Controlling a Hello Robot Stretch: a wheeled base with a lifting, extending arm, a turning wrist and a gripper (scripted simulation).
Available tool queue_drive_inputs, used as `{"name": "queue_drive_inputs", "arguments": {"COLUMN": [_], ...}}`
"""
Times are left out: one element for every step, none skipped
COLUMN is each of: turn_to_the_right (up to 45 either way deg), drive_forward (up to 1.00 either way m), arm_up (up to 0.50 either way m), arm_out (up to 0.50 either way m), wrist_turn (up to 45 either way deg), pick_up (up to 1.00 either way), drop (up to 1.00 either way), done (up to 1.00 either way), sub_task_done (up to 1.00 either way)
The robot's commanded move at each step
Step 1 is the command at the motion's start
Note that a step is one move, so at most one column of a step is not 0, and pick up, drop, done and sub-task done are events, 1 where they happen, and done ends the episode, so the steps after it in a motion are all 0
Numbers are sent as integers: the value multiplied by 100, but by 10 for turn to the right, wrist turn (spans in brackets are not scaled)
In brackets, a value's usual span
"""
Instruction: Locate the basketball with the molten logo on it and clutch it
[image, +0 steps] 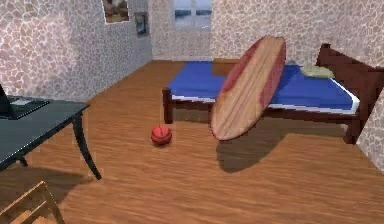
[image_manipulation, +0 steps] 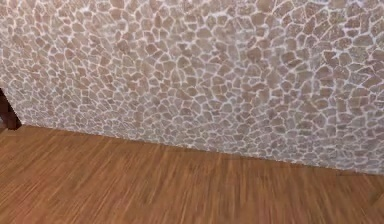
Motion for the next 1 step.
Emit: {"name": "queue_drive_inputs", "arguments": {"turn_to_the_right": [0], "drive_forward": [80], "arm_up": [0], "arm_out": [0], "wrist_turn": [0], "pick_up": [0], "drop": [0], "done": [0], "sub_task_done": [0]}}
